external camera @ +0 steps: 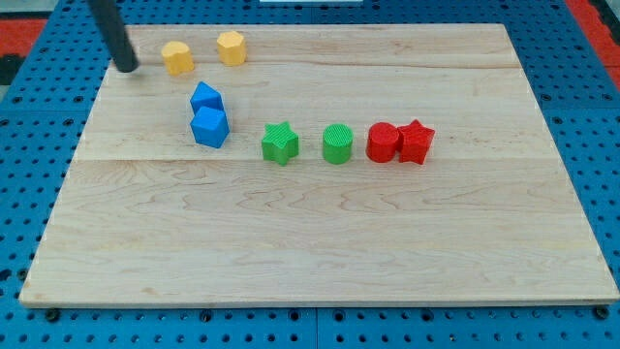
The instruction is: Move the blue triangle into the blue cube
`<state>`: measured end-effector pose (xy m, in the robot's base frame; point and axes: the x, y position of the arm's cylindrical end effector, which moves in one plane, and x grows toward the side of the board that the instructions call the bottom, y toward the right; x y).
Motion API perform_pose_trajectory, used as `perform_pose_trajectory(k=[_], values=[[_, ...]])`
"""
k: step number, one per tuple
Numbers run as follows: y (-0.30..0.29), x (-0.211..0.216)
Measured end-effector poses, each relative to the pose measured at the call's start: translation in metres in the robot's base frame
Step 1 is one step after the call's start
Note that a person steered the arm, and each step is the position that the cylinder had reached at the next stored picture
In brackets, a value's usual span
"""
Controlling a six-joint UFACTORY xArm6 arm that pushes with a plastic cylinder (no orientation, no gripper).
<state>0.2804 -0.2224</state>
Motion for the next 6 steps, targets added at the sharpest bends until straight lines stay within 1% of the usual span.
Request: perform_pose_trajectory(k=[1, 2, 3, 4, 5, 6], values=[[0.046, 0.001], [0.067, -0.004], [0.08, 0.047], [0.059, 0.091], [0.068, 0.056], [0.123, 0.06]])
